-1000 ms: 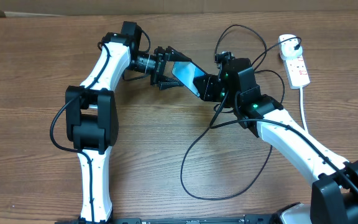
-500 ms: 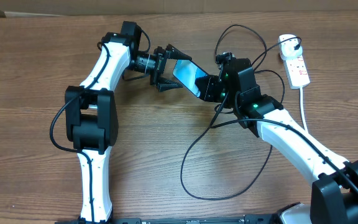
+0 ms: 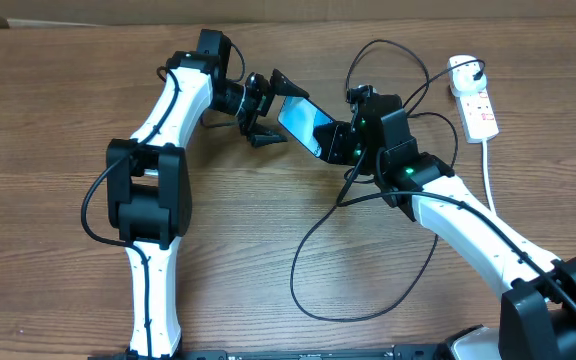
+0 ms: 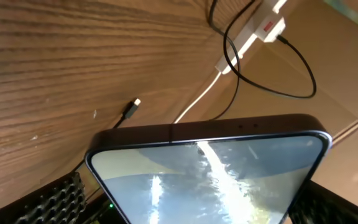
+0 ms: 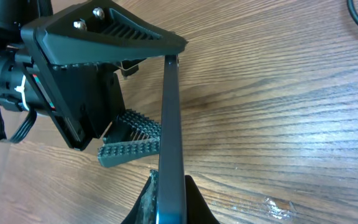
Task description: Plug charger to phone and switch on socket
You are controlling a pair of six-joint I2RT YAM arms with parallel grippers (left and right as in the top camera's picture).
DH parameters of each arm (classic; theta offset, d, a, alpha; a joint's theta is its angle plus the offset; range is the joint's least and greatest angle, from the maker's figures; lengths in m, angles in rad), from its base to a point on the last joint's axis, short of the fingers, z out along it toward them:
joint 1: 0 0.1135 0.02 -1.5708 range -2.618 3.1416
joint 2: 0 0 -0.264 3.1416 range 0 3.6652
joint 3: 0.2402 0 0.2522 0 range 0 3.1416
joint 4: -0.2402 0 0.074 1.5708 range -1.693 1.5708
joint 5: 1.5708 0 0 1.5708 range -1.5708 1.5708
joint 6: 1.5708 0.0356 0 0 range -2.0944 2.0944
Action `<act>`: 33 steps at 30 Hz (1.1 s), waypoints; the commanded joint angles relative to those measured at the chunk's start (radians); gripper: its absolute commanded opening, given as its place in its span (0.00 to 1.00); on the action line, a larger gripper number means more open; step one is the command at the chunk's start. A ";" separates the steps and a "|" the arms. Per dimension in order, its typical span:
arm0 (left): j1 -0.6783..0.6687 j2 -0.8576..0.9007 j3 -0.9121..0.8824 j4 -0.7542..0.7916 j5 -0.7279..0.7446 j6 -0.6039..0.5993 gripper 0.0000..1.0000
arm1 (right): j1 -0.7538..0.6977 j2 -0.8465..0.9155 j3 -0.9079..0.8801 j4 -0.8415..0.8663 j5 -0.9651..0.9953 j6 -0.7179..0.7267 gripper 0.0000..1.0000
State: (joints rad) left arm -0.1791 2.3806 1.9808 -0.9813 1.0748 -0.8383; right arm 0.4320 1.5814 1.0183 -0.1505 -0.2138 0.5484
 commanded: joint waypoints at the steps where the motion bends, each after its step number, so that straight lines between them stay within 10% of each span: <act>1: -0.031 -0.036 -0.001 0.000 -0.055 -0.045 0.96 | 0.020 -0.020 0.017 0.027 0.042 0.032 0.04; 33: -0.051 -0.036 -0.001 0.040 -0.023 -0.130 0.89 | 0.053 -0.020 0.017 -0.001 0.134 0.046 0.04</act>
State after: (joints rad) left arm -0.2295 2.3802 1.9808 -0.9447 1.0721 -0.9630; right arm 0.4812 1.5814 1.0183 -0.1616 -0.1329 0.6025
